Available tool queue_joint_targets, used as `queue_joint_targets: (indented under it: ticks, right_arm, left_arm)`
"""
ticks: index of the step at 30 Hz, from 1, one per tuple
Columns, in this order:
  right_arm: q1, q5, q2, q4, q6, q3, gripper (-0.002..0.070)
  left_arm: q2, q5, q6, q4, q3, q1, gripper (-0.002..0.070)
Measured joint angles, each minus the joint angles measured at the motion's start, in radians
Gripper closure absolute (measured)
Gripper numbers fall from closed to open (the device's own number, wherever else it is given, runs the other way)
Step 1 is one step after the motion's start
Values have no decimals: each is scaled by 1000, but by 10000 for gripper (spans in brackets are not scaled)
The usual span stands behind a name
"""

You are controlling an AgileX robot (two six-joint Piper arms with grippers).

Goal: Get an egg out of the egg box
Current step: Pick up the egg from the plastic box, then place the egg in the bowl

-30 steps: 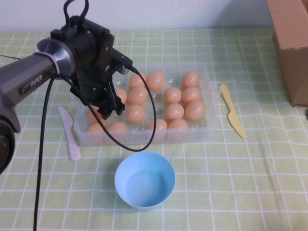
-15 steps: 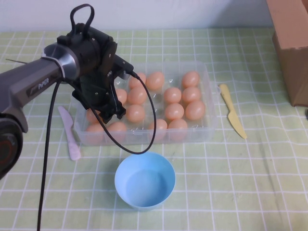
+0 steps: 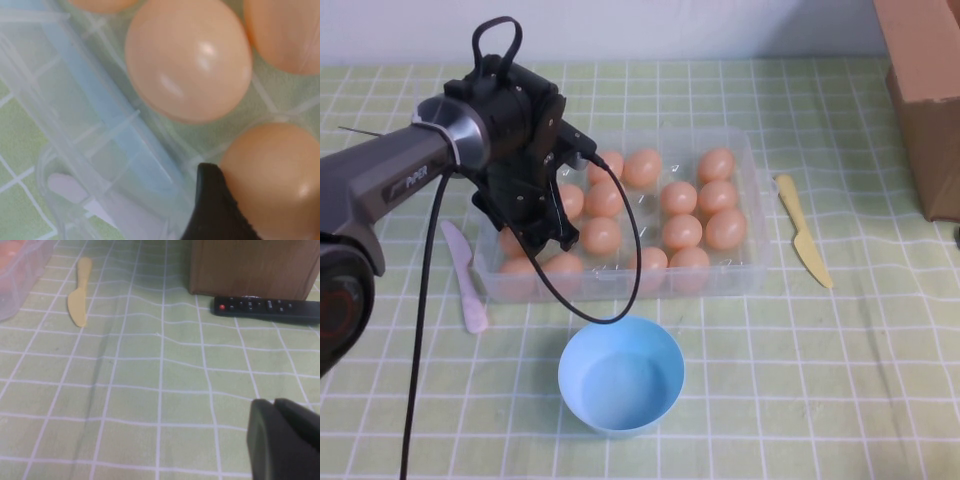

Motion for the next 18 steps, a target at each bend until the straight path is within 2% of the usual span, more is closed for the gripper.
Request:
queue_joint_targets:
  ticks: [12, 18]
  right_arm:
    - [0, 0, 0, 0, 0, 0, 694]
    - [0, 0, 0, 0, 0, 0, 694]
  left_arm:
    - [-108, 9, -4, -14, 0, -2, 314]
    - [-266, 111, -4, -41, 0, -41, 314]
